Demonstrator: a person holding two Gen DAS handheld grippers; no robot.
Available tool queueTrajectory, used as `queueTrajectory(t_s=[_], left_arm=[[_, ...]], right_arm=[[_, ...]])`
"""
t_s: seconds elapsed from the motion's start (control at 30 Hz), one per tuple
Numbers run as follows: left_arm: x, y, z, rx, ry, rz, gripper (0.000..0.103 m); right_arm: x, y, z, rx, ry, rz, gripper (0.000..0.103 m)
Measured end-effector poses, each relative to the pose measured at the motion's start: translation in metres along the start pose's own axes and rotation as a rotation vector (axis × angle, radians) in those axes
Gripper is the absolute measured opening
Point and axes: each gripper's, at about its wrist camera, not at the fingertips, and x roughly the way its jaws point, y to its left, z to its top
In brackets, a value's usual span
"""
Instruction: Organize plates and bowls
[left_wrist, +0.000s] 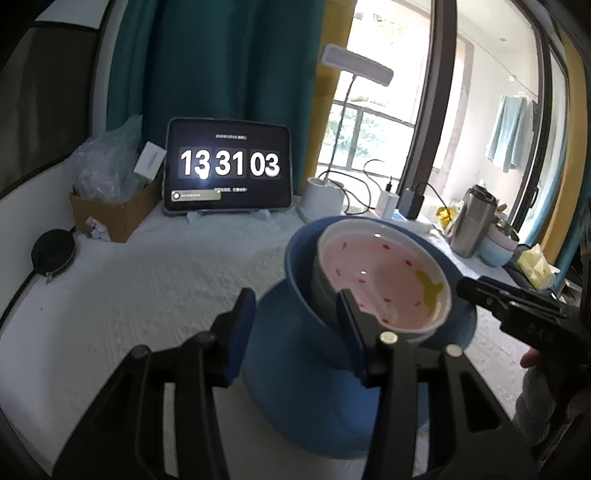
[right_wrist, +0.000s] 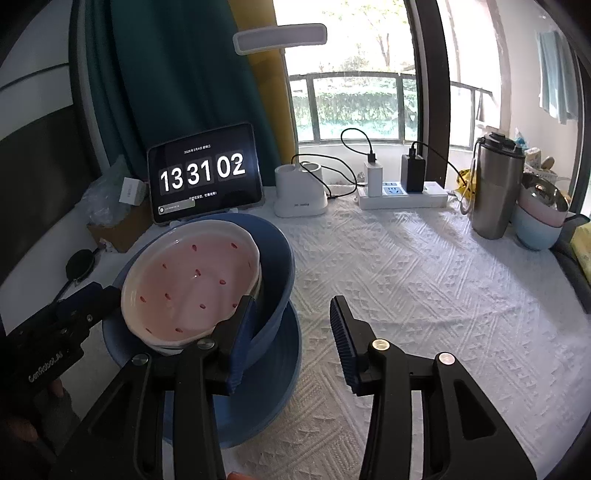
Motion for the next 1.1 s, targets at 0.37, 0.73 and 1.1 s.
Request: queueTrajectory(t_s=[0.37,0.73,1.1], left_arm=[[-0.022,-0.02,-0.012,-0.021,-0.047,-0.058,0.052],[-0.046,-0.036,-0.026,-0.029,-0.143,-0.065,0.081],[-0.056,-0.069,-0.041,0.06,-0.178,-0.063,0.091]], right_arm=[[-0.017,-0.006,-0.007,-0.016,-0.037,-0.006,0.054],[-0.035,-0.033,-0.02,0.042,-0.062,-0.07,0.054],[-0.06,-0.044,-0.037,0.013,-0.098,-0.14,0.054]])
